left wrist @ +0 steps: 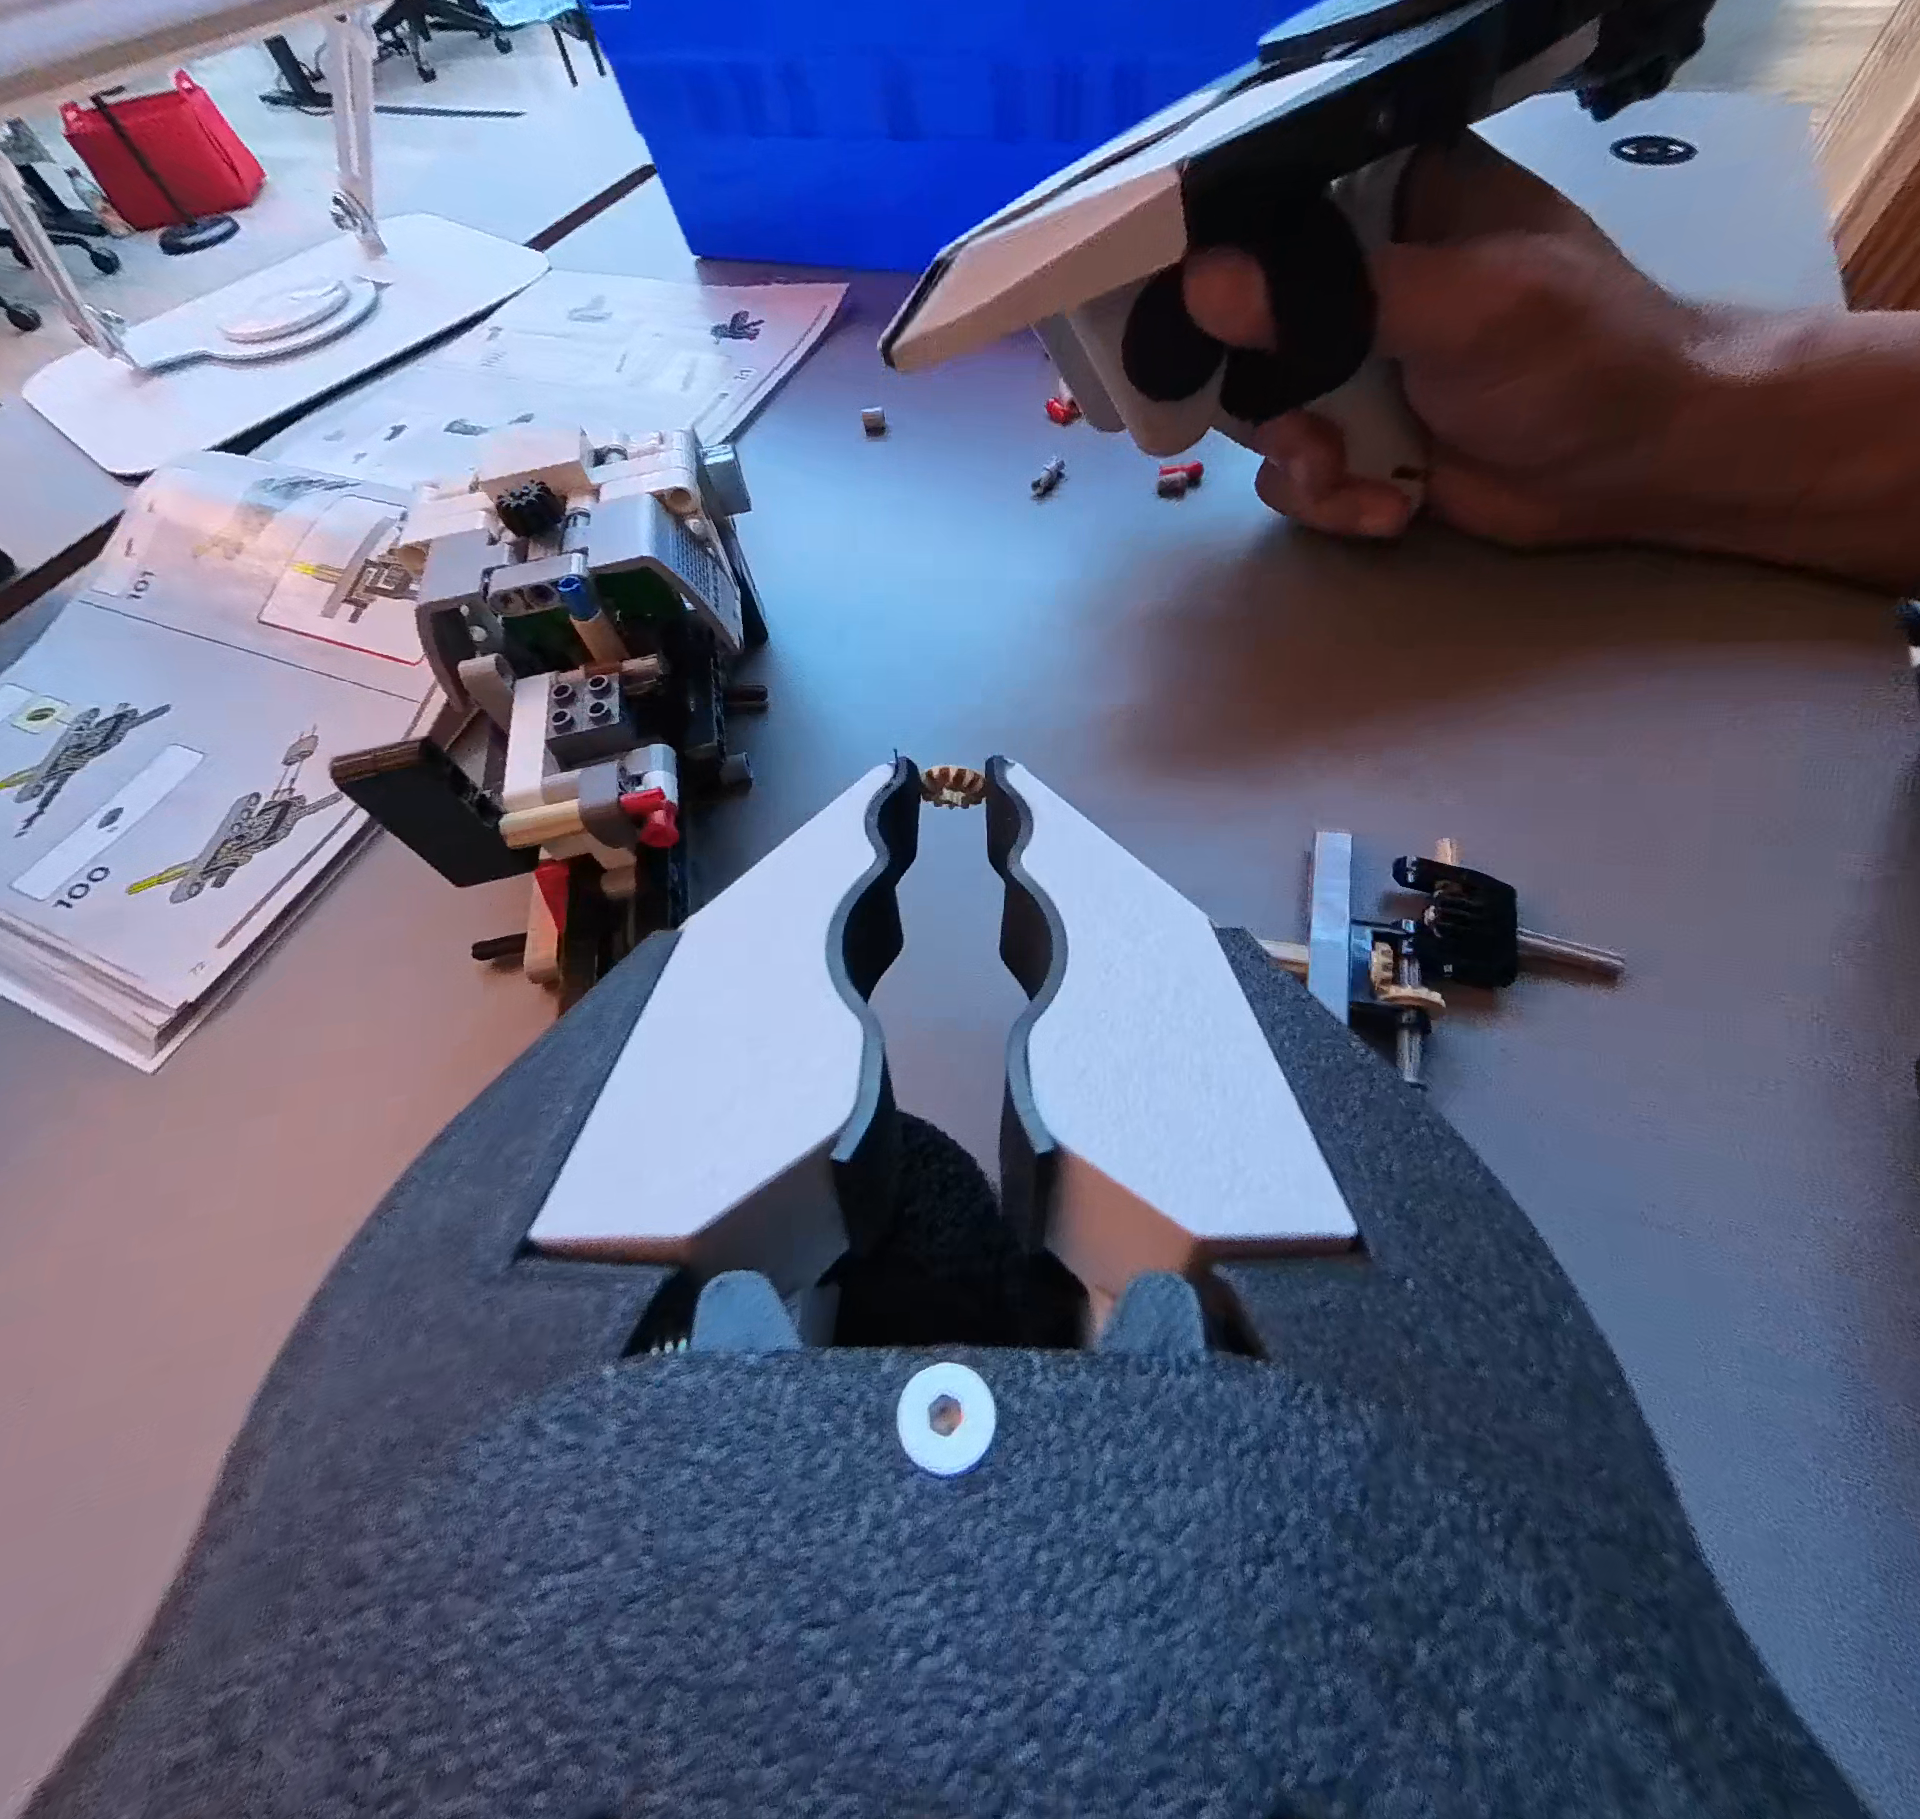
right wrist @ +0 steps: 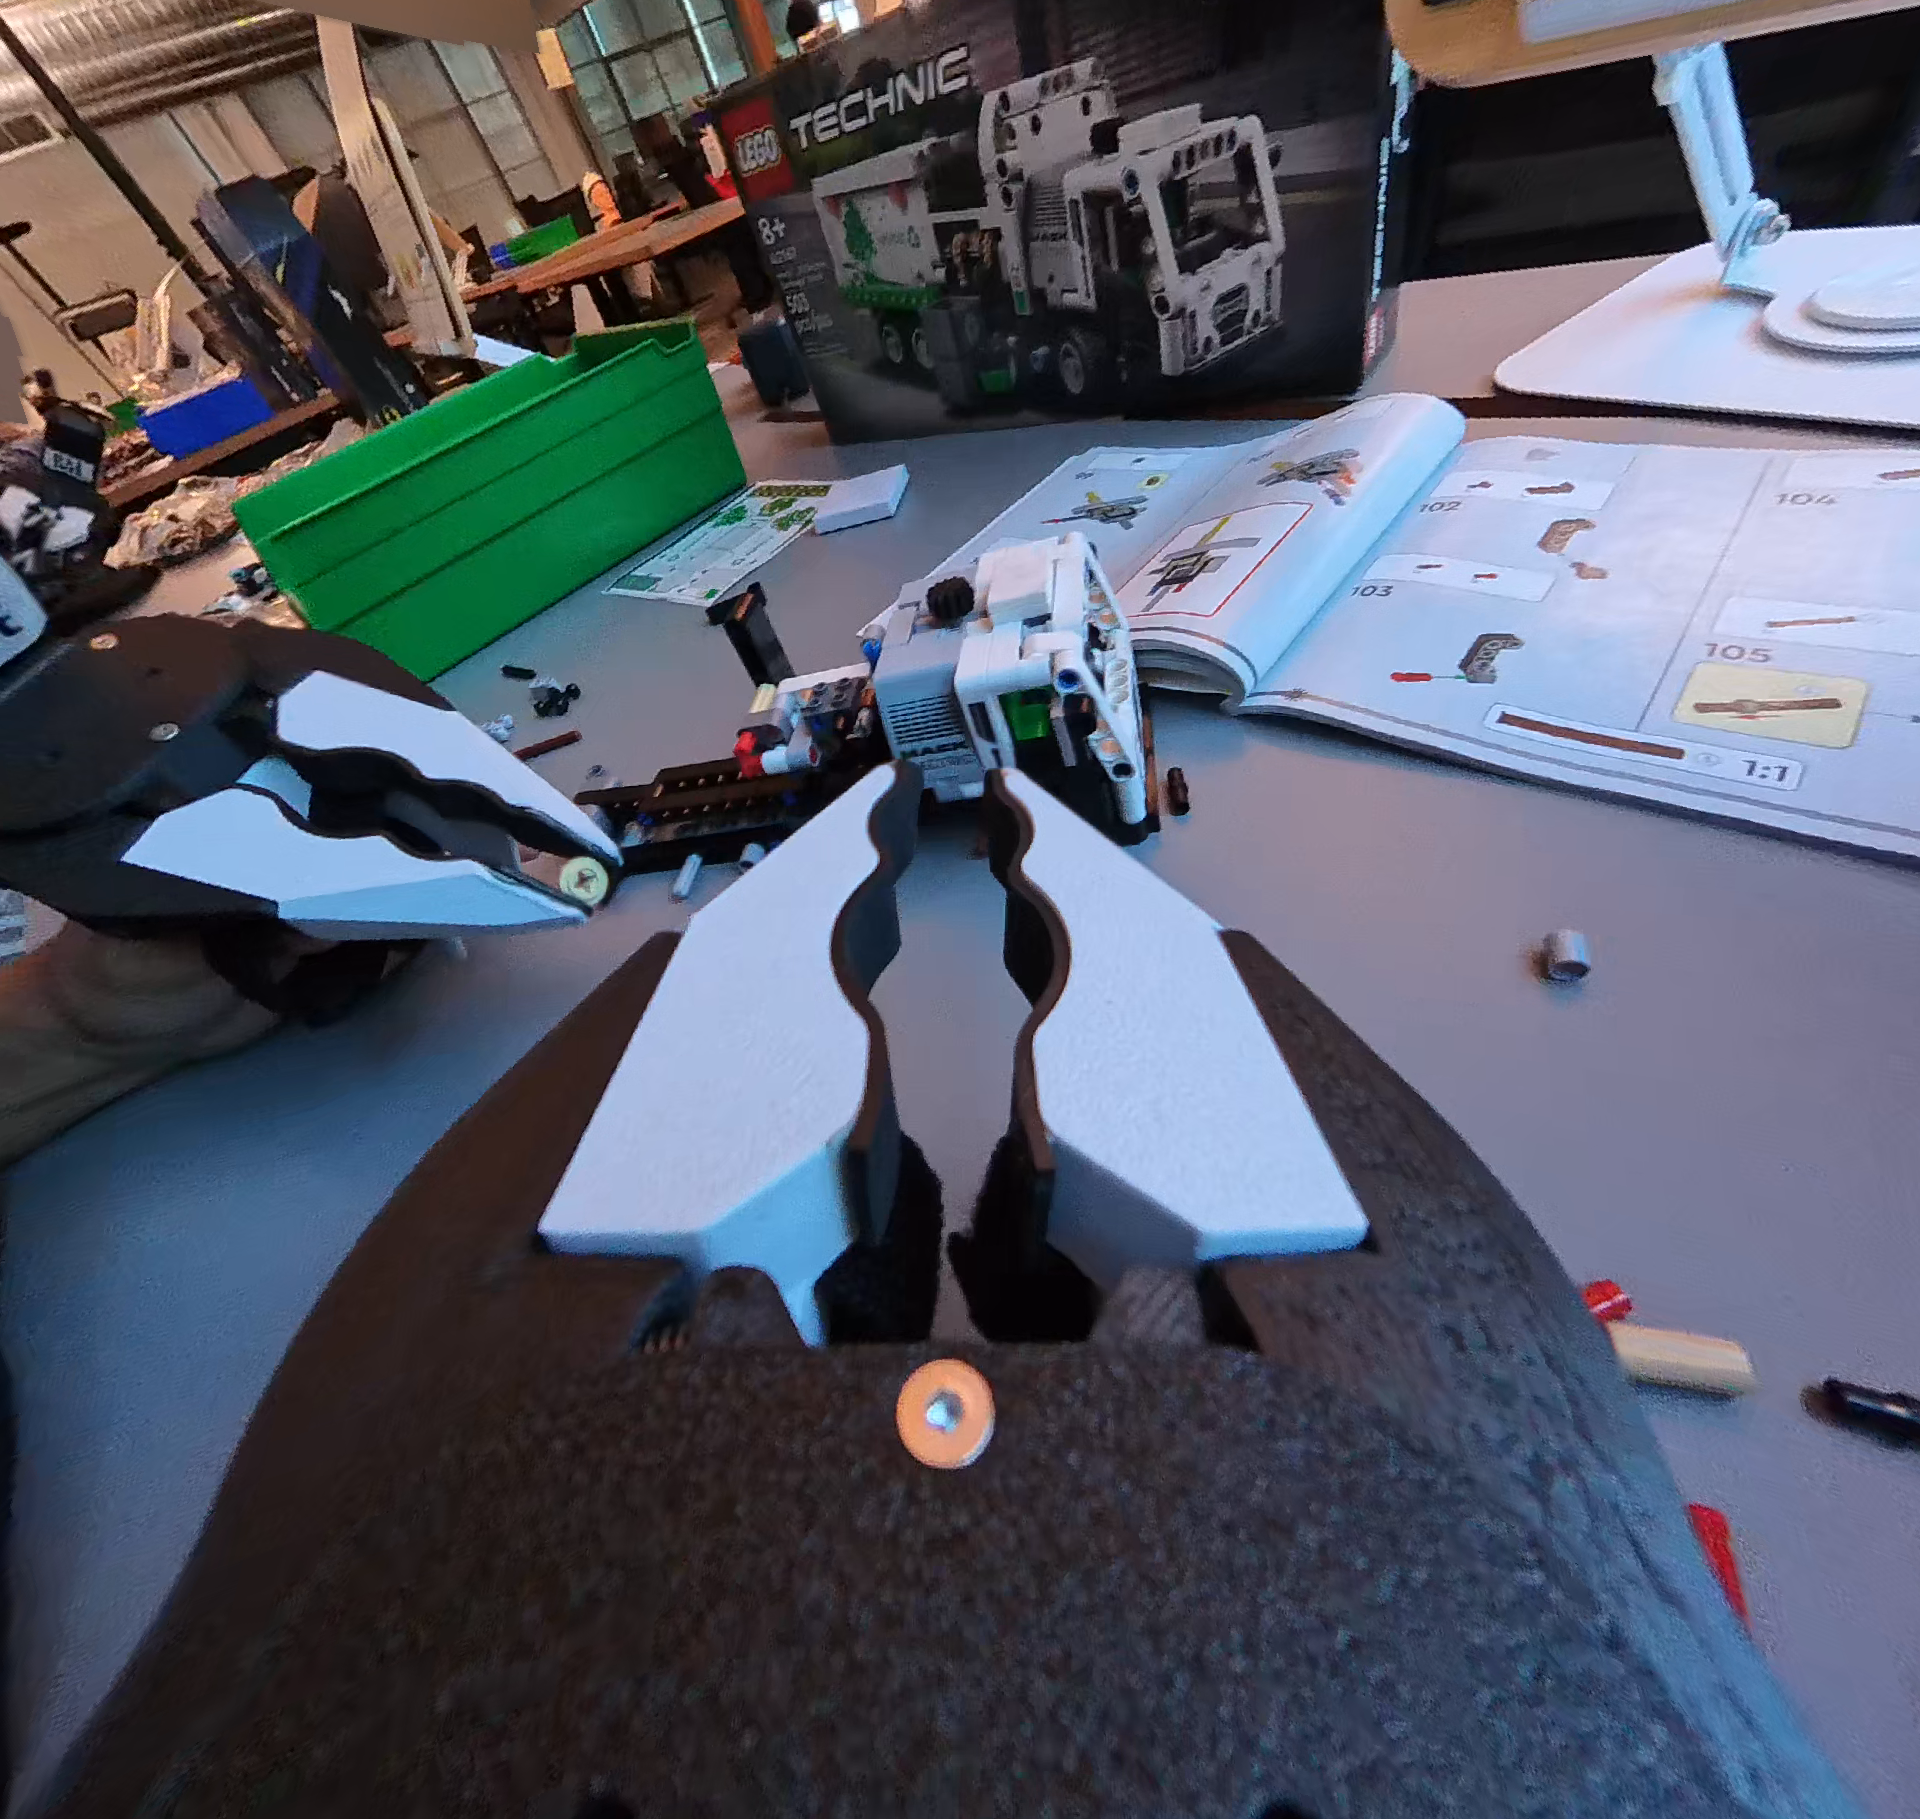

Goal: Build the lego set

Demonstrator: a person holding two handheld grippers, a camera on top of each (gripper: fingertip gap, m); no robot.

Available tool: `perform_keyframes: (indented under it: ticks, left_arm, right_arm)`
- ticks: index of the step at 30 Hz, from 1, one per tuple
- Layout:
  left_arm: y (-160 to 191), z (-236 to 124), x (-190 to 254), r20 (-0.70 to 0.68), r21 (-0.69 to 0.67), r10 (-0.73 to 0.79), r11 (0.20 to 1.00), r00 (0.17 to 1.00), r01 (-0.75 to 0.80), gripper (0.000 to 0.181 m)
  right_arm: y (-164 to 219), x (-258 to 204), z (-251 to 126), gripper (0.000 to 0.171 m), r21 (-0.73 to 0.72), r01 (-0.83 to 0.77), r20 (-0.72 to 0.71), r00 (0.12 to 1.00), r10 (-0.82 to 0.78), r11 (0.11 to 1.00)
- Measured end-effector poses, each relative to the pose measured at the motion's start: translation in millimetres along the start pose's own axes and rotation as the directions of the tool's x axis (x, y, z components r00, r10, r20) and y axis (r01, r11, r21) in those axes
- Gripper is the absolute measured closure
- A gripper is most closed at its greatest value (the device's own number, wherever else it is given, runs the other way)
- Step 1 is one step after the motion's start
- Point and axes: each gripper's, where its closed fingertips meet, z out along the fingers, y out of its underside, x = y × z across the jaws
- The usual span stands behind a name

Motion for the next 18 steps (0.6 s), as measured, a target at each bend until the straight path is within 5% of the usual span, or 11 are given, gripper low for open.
perform_keyframes:
  ticks: [18]
  left_arm:
    - [6.3,9.7,-2.5,-0.033,-0.057,-0.024,0.998,0.999,0.022,0.171]
  right_arm:
    - [7.4,-3.9,8.0,0.162,-0.06,0.076,-0.016,0.997,-0.077,0.995]
